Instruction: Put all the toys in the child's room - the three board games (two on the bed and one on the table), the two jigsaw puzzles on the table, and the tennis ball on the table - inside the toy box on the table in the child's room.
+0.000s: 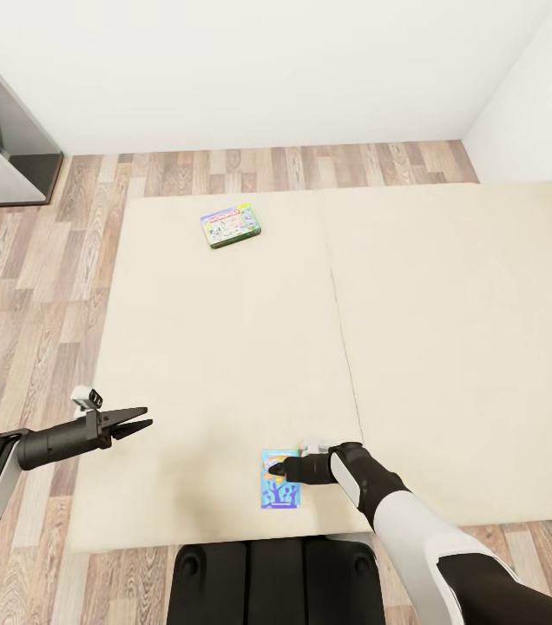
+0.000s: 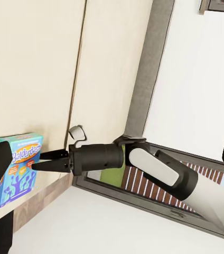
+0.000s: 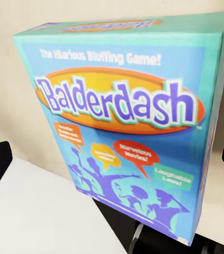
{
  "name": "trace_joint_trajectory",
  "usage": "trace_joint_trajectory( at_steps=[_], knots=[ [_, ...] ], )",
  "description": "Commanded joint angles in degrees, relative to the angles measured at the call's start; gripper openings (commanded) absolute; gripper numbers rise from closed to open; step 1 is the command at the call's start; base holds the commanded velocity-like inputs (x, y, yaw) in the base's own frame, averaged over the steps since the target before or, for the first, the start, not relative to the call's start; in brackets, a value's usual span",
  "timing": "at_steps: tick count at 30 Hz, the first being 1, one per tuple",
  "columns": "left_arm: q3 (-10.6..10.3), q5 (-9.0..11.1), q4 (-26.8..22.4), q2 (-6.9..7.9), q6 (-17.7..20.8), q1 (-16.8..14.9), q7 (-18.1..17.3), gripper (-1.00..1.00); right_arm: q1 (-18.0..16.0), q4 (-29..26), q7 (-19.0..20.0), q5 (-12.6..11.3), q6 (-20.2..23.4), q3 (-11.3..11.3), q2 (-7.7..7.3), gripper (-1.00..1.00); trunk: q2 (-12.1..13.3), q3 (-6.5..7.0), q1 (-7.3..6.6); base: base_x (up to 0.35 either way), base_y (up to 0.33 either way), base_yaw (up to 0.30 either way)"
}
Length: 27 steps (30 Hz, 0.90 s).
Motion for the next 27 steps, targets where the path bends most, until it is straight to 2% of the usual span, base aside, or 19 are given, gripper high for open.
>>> trace_joint_trajectory(
  at_steps=[1, 27],
  knots=[
    [0.0, 0.0, 0.0, 0.02, 0.6, 0.0, -0.2, 1.0, 0.0, -0.1, -0.1, -0.5, 0.3, 0.1, 0.0, 1.0, -0.1, -0.06, 0.03, 0.0, 0.0, 0.0],
    [0.0, 0.0, 0.0, 0.02, 0.6, 0.0, -0.2, 1.0, 0.0, -0.1, -0.1, -0.5, 0.1, 0.1, 0.0, 1.0, -0.1, -0.06, 0.03, 0.0, 0.021, 0.0]
  ],
)
